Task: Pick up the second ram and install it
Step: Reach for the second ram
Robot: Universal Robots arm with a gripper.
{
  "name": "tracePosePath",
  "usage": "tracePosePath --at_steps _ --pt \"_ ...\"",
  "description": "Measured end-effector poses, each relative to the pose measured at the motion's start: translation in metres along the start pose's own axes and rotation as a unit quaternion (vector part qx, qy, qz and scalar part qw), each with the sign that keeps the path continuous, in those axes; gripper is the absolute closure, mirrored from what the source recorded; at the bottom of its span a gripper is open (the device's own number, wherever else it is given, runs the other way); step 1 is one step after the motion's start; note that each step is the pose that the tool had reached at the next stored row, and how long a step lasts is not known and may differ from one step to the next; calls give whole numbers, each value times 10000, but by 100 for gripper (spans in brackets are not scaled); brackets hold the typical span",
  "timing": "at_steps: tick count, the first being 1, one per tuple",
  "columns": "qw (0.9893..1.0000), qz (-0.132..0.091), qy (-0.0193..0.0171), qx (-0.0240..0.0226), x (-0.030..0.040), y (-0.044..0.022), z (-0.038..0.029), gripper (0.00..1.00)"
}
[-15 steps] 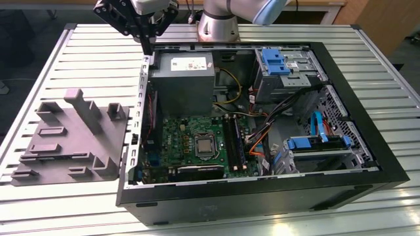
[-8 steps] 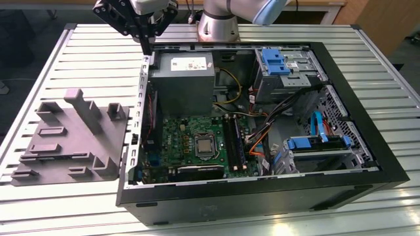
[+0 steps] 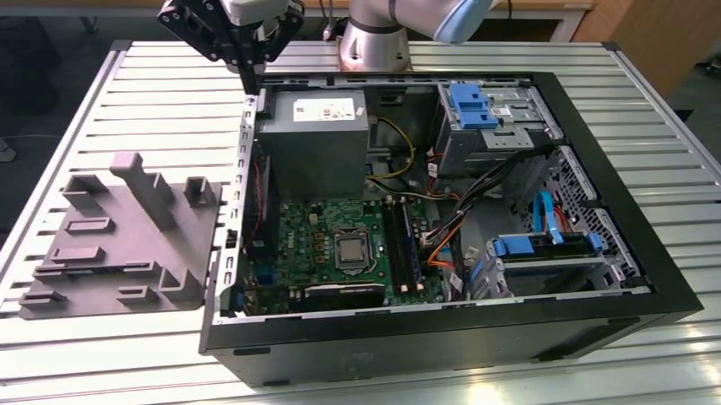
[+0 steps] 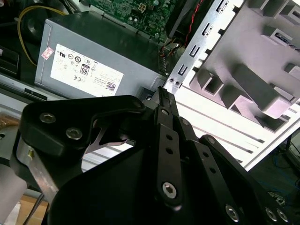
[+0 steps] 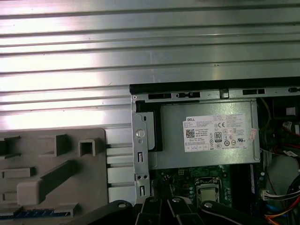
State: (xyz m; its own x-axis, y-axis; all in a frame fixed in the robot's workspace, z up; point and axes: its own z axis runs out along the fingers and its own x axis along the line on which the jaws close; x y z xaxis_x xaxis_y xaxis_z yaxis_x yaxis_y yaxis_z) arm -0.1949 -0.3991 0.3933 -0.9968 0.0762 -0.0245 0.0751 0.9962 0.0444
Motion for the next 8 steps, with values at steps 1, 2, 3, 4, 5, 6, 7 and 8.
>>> tracePosePath --at_steps 1,2,3,4,5,6,7,8 --pt "10000 0 0 0 2 0 0 89" --pt "10000 0 0 0 4 0 0 89" --pt "10000 0 0 0 6 -1 0 89" --pt "10000 0 0 0 8 -1 0 89" --pt "10000 0 0 0 10 -1 0 89" --pt "10000 0 0 0 13 -1 0 89" --pt "10000 0 0 0 15 -1 0 89" --pt "10000 0 0 0 17 -1 0 89"
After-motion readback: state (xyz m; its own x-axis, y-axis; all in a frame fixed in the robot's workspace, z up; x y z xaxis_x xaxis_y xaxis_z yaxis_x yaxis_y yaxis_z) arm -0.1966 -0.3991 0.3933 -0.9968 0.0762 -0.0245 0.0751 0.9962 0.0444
